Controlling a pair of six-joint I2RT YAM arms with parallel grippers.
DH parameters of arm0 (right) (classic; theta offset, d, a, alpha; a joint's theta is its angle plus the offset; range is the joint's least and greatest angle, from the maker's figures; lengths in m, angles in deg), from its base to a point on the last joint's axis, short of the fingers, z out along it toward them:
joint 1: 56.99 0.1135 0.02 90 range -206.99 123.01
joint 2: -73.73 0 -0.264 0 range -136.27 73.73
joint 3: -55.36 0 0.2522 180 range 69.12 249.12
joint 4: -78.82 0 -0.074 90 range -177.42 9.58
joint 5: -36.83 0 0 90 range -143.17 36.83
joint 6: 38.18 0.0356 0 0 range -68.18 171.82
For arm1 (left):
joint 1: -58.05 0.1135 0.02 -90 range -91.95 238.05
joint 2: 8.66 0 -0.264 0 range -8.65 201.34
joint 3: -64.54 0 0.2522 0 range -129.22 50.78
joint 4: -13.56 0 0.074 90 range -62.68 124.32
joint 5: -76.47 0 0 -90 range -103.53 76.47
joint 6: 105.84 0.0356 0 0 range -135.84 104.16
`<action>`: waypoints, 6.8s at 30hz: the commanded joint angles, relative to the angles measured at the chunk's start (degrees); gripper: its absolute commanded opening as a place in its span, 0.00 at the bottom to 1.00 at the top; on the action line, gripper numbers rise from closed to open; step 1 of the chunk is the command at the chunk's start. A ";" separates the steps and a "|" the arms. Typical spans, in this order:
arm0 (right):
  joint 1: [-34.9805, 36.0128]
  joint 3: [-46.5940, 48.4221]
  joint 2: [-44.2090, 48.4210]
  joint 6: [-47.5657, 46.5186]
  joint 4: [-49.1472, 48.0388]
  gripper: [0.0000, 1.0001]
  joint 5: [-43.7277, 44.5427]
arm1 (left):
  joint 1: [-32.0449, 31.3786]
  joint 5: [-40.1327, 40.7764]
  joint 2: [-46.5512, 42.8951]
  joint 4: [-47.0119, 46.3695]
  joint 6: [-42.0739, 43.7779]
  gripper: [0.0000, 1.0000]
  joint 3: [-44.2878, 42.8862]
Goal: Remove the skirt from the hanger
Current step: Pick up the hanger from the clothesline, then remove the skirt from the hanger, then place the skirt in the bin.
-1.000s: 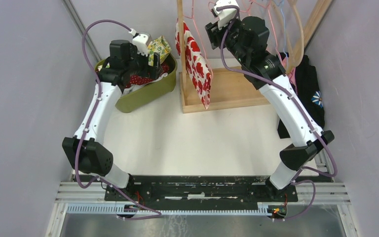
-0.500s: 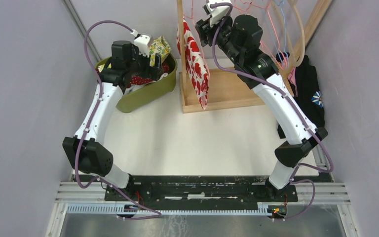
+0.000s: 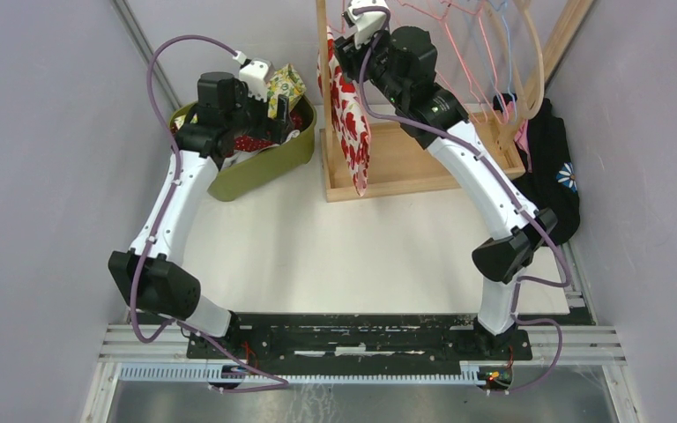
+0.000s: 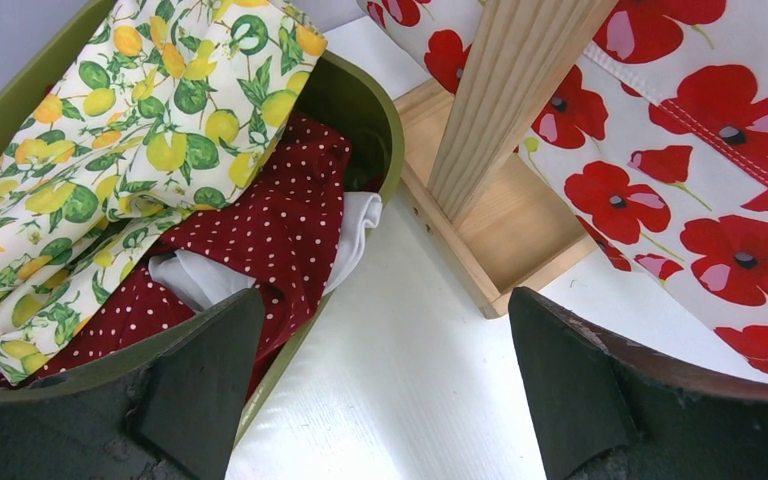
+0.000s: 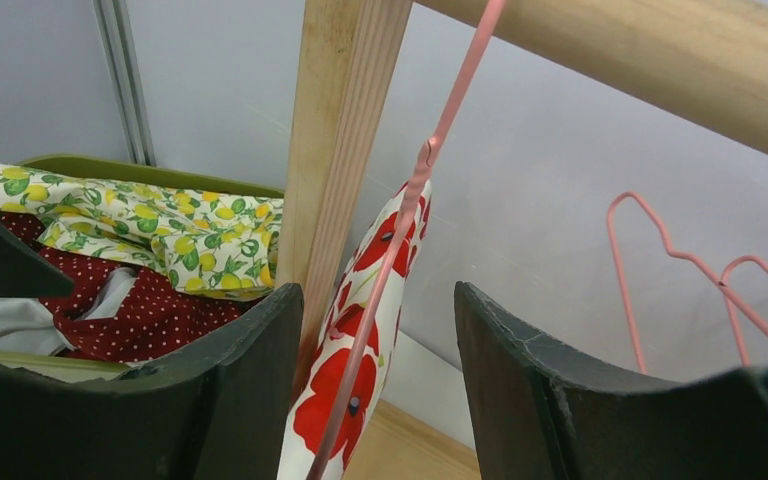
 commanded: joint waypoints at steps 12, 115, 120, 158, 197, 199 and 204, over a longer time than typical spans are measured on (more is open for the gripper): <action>-0.67 5.52 -7.03 1.93 -7.11 0.30 2.48 | -1.40 0.78 -3.35 -0.92 2.90 0.99 -0.51; 2.12 -21.01 17.99 -2.65 -9.23 0.01 12.80 | -46.85 42.39 -1.69 -47.79 -2.52 0.06 21.88; 2.14 -21.12 17.31 -3.04 -9.62 0.01 13.35 | -45.80 43.81 -5.55 -45.27 1.02 0.03 21.62; -0.18 -28.50 18.23 -2.20 -11.91 0.01 14.19 | -9.92 48.84 -8.21 -29.66 25.11 0.03 -18.48; -13.70 -31.88 16.25 5.46 -13.16 0.01 9.47 | 12.93 23.74 19.86 -33.71 -0.64 0.03 -20.58; -13.86 -32.39 16.27 5.57 -13.23 0.01 9.26 | 12.93 23.15 19.56 -34.33 -1.81 0.03 -17.43; -14.36 -33.24 17.35 5.31 -13.33 0.01 9.13 | 12.78 25.62 18.95 -35.87 -2.10 0.03 -5.66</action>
